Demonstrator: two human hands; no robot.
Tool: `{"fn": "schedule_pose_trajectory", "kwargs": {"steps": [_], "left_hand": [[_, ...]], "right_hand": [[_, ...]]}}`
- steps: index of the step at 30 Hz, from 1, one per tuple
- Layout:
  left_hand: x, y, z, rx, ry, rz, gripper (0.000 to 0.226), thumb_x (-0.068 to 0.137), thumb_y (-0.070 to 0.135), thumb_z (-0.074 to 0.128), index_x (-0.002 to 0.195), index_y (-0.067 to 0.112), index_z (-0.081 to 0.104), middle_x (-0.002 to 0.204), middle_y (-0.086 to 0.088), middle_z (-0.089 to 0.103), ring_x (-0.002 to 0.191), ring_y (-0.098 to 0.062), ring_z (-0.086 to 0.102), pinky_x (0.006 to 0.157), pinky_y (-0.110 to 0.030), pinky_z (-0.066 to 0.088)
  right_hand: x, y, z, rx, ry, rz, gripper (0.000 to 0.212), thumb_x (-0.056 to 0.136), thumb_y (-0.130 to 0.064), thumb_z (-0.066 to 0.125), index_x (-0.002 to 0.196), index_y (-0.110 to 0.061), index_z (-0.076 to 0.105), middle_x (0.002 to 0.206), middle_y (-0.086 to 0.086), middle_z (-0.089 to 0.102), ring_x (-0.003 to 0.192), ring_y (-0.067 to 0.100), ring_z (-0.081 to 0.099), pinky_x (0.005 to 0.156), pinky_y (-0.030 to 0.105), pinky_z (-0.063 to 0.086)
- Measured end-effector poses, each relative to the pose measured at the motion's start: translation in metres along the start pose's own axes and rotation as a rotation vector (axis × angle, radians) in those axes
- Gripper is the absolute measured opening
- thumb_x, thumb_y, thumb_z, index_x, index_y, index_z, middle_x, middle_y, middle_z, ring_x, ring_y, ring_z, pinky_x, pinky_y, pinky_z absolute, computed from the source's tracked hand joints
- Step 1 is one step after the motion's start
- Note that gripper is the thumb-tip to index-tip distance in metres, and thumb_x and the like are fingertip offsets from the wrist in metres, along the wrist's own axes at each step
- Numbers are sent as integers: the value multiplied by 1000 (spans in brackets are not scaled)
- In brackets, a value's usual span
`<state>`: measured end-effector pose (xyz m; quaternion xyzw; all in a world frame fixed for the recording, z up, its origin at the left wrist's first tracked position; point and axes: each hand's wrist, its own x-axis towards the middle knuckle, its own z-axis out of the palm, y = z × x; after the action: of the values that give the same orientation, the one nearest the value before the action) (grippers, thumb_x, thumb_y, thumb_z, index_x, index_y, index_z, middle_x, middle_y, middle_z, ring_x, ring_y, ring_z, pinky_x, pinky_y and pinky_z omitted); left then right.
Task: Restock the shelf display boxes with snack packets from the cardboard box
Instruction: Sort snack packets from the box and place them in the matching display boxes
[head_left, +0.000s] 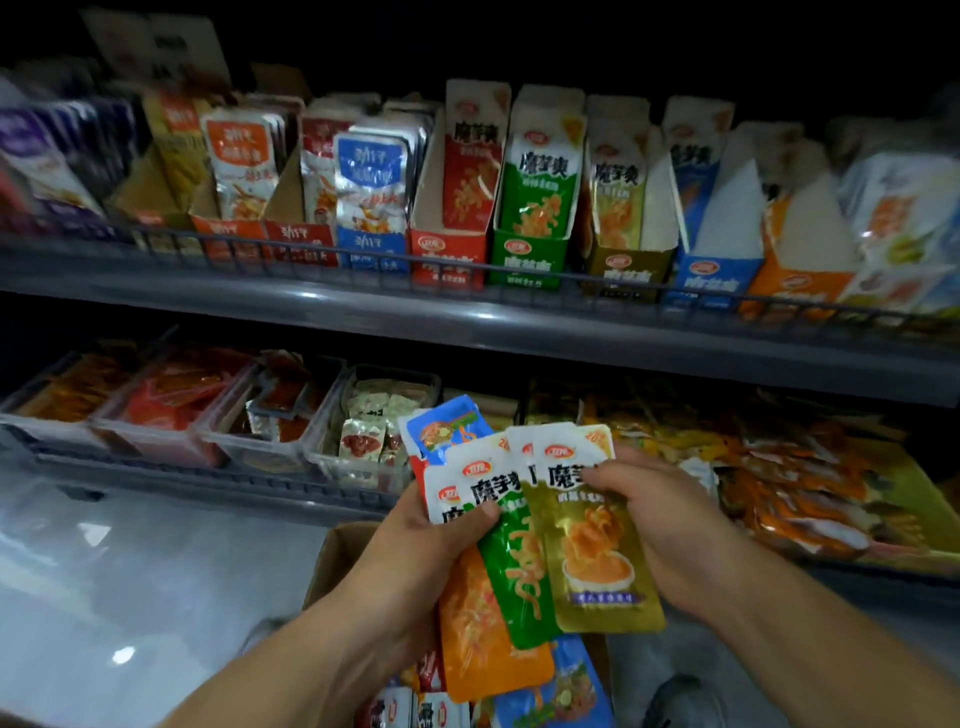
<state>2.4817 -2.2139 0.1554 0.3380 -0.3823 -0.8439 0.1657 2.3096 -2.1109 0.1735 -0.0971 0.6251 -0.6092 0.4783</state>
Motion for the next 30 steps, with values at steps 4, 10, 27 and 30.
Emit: {"fn": "schedule_pose_trajectory", "kwargs": {"steps": [4,10,27,30], "left_hand": [[-3,26,11,21,-50,60,39,93,-2,63,130,12,59,108,-21,76,92,-40,76,67,-46,65],[-10,56,27,38,-108,131,42,89,0,64,130,9,61,109,-22,76,90,-38,76,67,-45,65],[-5,85,54,30,-116,248,32,95,0,63,121,18,63,103,-12,79,86,-30,78,63,-39,64],[-1,89,54,34,-102,235,32,95,1,64,121,19,63,102,-11,79,84,-29,78,61,-38,64]], "right_hand": [[-8,-29,1,5,-2,-88,26,95,1,52,113,-8,69,97,20,76,77,31,73,72,42,59],[-29,-77,-8,39,-29,-286,34,95,8,51,124,-8,61,107,19,74,94,31,73,74,43,62],[22,-242,-2,-248,377,-864,24,99,-6,58,122,-10,60,100,-2,69,85,11,67,57,21,53],[46,-255,1,-284,403,-859,29,99,-7,59,127,-8,57,105,1,67,91,14,68,62,22,60]]}}
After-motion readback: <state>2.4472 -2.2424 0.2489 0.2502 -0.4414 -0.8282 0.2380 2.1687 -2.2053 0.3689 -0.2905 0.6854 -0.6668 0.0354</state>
